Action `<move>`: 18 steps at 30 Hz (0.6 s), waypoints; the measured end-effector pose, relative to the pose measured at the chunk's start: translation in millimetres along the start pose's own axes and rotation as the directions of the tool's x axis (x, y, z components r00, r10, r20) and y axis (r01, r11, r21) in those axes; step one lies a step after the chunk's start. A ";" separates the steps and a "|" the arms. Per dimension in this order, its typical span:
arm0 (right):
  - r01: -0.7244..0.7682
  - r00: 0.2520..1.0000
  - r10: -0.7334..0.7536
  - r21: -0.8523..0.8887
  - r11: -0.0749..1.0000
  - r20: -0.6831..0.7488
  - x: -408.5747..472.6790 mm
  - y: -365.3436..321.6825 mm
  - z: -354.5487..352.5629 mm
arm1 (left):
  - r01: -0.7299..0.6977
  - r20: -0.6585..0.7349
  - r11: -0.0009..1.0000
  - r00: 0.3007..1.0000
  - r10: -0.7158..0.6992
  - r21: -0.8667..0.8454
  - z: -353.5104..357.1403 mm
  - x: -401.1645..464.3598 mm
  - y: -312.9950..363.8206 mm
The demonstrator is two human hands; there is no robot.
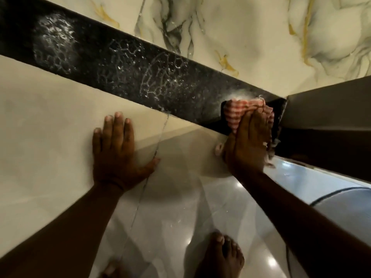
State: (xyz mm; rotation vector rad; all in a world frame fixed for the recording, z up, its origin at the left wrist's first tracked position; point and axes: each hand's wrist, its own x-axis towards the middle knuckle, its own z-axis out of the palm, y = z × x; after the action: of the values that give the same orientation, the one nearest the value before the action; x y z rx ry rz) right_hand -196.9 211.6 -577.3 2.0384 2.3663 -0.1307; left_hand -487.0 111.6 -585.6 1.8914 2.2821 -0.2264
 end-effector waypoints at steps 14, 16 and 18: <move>0.120 0.971 -0.099 -0.090 0.989 0.216 17.5 -0.7 -10.2 | 0.307 -0.017 0.947 0.951 -0.309 -0.091 1.1 8.7 -161.7; 0.429 0.873 -0.447 0.130 0.894 0.194 -55.0 -46.3 -7.0 | 0.271 -0.022 0.957 0.961 -0.275 -0.100 11.7 14.2 -174.0; 0.743 0.625 -0.771 0.211 0.635 0.123 -70.4 -86.7 -0.5 | 0.263 -0.019 0.960 0.964 -0.266 -0.099 18.8 13.5 -176.1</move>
State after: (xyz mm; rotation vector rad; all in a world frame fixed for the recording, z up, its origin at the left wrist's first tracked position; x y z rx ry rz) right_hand -272.0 129.5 -567.6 0.8174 2.9502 -0.4961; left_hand -661.9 87.9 -605.4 1.5526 2.5154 -0.1181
